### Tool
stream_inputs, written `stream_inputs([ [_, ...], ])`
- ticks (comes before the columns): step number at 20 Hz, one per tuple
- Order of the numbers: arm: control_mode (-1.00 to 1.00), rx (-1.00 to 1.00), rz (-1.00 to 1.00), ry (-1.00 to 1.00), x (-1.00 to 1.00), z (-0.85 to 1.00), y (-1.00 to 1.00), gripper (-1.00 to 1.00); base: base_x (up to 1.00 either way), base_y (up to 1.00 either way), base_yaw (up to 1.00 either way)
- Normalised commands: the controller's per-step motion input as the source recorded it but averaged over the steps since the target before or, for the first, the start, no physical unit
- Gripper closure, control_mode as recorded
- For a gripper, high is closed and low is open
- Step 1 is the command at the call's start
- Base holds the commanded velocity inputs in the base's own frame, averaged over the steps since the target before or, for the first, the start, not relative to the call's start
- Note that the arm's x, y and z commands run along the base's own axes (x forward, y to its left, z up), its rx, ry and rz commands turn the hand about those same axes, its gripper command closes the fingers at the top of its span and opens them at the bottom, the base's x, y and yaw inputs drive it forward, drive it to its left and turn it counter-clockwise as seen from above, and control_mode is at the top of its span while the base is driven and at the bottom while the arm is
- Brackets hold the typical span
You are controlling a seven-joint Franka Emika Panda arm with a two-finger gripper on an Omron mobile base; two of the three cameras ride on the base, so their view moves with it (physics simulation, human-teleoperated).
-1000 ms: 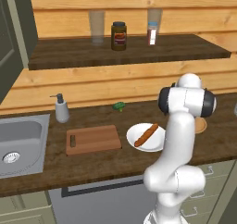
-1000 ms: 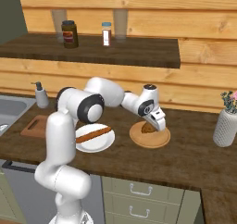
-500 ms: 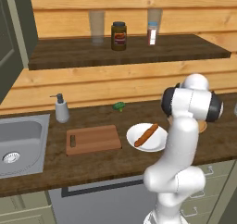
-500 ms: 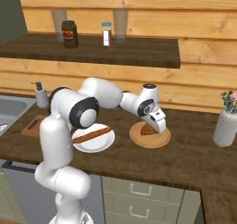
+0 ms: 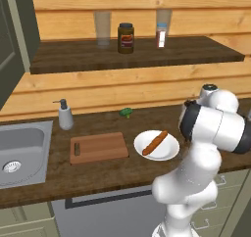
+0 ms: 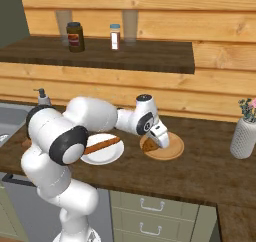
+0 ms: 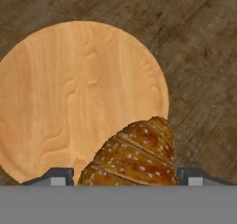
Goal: From the different types of pastries on the counter, select a croissant and place it on the cutting board. Then retrieve a jar of jam from the cabinet and place it alongside the croissant on the cutting board.
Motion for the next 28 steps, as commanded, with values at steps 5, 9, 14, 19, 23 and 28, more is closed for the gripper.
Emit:
stream_inputs([
  [5, -1.00, -0.24, 0.04, -0.03, -0.07, 0.50, 0.81, 1.00, 0.00, 0.00, 0.00],
  [9, -1.00, -0.23, 0.07, 0.00, -0.03, 0.51, 0.85, 1.00, 0.00, 0.00, 0.00],
  [14, -1.00, -0.11, 0.06, 0.05, -0.01, 0.48, 0.69, 1.00, 0.00, 0.00, 0.00],
  [19, -1.00, -0.01, 0.10, 0.20, 0.00, 0.51, 0.47, 1.00, 0.00, 0.00, 0.00],
  [23, -1.00, 0.00, 0.13, 0.18, 0.00, 0.24, 0.44, 1.00, 0.00, 0.00, 0.00],
  [28, -1.00, 0.07, 0.14, 0.08, 0.01, 0.00, 0.37, 1.00, 0.00, 0.00, 0.00],
])
